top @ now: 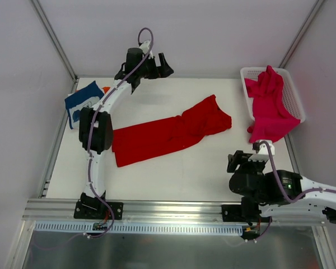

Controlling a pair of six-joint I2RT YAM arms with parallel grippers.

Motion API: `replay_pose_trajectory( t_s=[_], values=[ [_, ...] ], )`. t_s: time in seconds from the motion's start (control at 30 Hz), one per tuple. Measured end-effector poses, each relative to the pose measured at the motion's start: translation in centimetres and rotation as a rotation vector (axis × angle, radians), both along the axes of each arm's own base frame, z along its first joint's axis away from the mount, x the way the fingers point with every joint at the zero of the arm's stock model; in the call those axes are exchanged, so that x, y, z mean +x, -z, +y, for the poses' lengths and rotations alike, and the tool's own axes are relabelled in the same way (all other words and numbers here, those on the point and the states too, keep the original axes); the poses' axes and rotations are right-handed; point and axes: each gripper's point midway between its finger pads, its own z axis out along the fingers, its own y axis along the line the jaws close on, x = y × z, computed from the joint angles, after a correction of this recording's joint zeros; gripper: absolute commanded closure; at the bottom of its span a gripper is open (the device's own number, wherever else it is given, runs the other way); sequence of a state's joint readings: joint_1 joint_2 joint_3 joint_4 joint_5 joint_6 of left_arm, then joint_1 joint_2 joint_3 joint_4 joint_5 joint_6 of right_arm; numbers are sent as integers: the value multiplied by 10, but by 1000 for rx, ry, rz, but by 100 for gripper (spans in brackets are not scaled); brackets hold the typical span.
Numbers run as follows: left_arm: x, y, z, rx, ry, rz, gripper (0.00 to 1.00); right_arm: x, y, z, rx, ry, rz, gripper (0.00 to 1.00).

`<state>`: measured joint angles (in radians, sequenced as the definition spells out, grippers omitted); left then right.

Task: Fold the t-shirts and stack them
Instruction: Rotate the tshirt 90 degrees

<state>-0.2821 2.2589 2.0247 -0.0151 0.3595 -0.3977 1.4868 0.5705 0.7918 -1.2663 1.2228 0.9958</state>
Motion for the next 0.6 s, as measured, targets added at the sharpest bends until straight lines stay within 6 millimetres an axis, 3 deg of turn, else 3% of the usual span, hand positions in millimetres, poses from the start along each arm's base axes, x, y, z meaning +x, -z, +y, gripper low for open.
replay_pose_trajectory(
  t_s=[0.07, 0.1, 0.13, 0.2, 0.27, 0.33, 0.43, 0.5, 0.53, 0.57, 0.6],
  values=[
    [-31, -56, -27, -49, 75, -82, 1, 4, -28, 6, 2, -15, -30, 43],
    [-48, -81, -38, -71, 113, -122, 1, 7, -43, 8, -12, -16, -33, 37],
    [-67, -109, -49, -97, 161, -168, 1, 10, -58, 9, -21, -8, -32, 16],
    [-109, -158, -73, -155, 295, -253, 1, 18, -86, 18, -53, -33, -19, 1],
    [-145, -193, -86, -205, 426, -316, 1, 30, -108, 35, -95, -100, 13, 1],
    [-168, -211, -87, -228, 519, -350, 1, 49, -122, 54, -104, -164, 50, 1],
    [-185, -209, -78, -227, 590, -330, 1, 109, -111, 66, -25, -217, 173, 0],
    [-191, -199, -66, -215, 604, -293, 1, 161, -84, 72, 70, -268, 280, 9],
    [-193, -194, -59, -207, 599, -274, 1, 188, -65, 70, 108, -268, 331, 30],
    [-193, -188, -51, -197, 580, -251, 1, 208, -45, 69, 134, -270, 380, 42],
    [-194, -182, -43, -182, 558, -233, 1, 231, -14, 66, 170, -258, 448, 60]
  ],
)
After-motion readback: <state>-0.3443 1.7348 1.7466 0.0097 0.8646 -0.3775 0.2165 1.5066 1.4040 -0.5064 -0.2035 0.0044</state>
